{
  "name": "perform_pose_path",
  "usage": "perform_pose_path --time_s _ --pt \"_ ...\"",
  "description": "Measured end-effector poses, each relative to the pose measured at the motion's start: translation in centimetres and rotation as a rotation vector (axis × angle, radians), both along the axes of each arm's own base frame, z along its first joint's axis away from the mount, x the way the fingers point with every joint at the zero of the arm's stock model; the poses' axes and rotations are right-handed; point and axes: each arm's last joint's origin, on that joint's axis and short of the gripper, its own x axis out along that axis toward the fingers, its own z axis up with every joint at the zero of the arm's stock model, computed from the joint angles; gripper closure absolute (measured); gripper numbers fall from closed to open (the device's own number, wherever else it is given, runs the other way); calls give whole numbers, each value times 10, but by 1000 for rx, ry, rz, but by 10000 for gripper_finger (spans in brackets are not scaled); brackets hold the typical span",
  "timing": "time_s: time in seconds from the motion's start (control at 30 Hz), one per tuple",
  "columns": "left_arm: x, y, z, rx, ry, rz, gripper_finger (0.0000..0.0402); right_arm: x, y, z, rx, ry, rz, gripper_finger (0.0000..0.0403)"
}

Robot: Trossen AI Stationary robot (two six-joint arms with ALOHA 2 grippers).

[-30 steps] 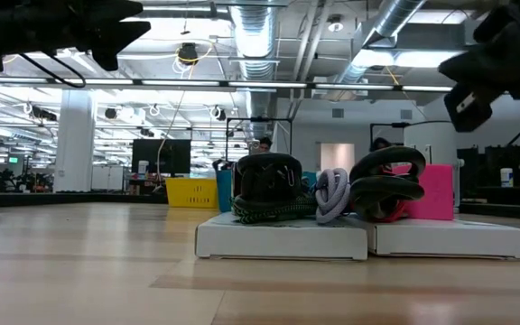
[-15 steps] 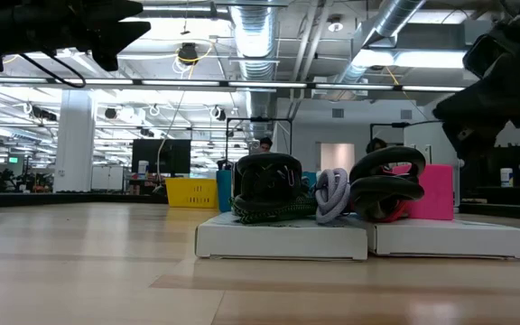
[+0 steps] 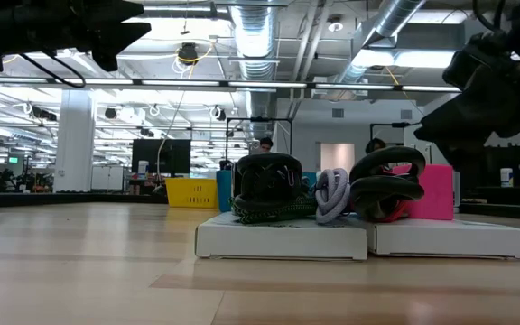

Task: Pick and place items into bin
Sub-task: Put the pink charger adapter into the dark blue bin

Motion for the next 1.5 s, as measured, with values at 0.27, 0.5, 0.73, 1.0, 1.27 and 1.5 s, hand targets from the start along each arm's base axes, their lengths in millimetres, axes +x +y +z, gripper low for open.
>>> perform_pose_path --time_s 0.27,0.5,0.73,1.0,1.27,1.5 --pt "0 0 0 1 0 1 216 5 2 -12 -71 82 15 247" --pt "0 0 0 6 0 2 216 6 7 -24 -96 162 56 227" --pt "0 0 0 14 2 5 216 8 14 -36 -139 238 94 223" --pt "0 0 0 13 2 4 216 8 15 -51 50 344 3 233" --pt "0 0 0 7 0 3 216 9 29 -49 9 353 117 234" --pt "0 0 0 7 0 3 216 15 36 -47 -30 367 135 231"
